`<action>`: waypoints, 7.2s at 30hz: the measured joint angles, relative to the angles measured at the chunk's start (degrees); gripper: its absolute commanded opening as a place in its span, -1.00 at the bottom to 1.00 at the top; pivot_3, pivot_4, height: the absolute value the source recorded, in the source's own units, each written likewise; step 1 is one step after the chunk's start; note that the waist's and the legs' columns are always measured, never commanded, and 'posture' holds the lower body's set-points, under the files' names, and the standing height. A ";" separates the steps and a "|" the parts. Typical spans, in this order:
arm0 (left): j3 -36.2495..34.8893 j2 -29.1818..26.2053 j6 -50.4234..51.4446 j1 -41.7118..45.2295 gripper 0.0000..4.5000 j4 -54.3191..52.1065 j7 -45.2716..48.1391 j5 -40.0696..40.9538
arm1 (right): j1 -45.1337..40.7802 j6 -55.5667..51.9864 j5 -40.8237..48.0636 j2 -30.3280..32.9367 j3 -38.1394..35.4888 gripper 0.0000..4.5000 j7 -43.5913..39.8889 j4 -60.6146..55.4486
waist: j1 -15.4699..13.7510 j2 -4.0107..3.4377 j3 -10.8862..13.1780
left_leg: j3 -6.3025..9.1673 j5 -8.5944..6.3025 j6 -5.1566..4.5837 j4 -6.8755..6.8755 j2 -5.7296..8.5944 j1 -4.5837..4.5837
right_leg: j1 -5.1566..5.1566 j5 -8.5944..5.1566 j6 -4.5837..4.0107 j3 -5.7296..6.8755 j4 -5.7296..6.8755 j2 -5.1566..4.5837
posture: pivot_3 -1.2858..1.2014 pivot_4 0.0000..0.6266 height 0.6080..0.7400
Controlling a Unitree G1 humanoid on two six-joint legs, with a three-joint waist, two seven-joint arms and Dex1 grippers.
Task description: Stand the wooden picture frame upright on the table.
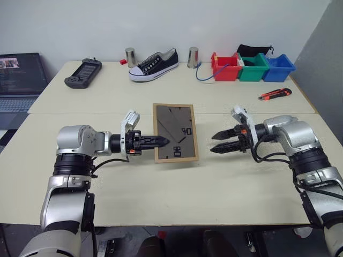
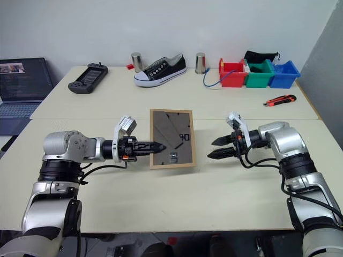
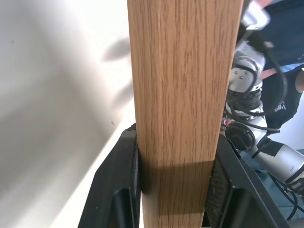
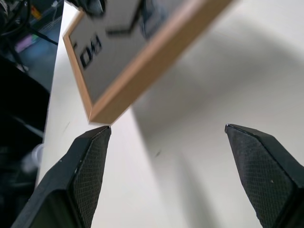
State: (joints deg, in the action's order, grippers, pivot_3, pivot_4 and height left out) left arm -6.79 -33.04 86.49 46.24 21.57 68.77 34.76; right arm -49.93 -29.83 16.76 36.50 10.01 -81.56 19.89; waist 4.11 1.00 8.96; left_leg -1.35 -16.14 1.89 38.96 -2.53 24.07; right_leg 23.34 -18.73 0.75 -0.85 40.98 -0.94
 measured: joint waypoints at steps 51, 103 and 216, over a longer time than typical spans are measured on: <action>-4.59 -1.91 4.27 -4.33 -0.43 -4.76 -14.68 16.17 | -29.05 -41.86 7.08 -13.99 -4.33 0.82 -0.93 24.03 | 0.02 -0.21 0.13 | 0.38 0.01 0.02 -0.05 0.07 0.09 | 0.04 -0.03 -0.07 0.20 0.09 0.01 | 0.03 -0.52 1.00; 0.72 -2.00 0.53 -4.33 -0.43 -4.05 -11.89 15.77 | -21.50 -42.09 13.87 -11.52 5.30 0.82 2.90 2.59 | 0.54 -0.21 0.13 | 0.78 0.02 0.02 -0.01 0.21 0.28 | 0.04 -0.03 -0.07 0.47 0.07 -0.05 | 0.03 -0.52 1.00; -8.18 4.11 5.55 -4.06 -0.43 0.93 -38.14 41.70 | -14.24 99.26 -105.75 6.20 38.11 -0.42 145.99 20.02 | -0.46 -0.18 0.16 | 0.46 0.22 0.38 -0.12 0.35 -0.17 | -0.10 -0.05 -0.05 -0.05 -0.02 -0.07 | 0.03 -0.52 1.00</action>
State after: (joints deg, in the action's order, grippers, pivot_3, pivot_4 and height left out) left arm -14.97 -28.94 92.04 42.18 22.51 30.62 76.45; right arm -64.17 69.43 -88.99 42.71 48.12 64.43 39.91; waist 3.65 0.82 9.12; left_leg -0.89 -15.93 2.27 38.83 -2.18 23.90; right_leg 23.24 -18.78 0.69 -0.90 40.96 -1.01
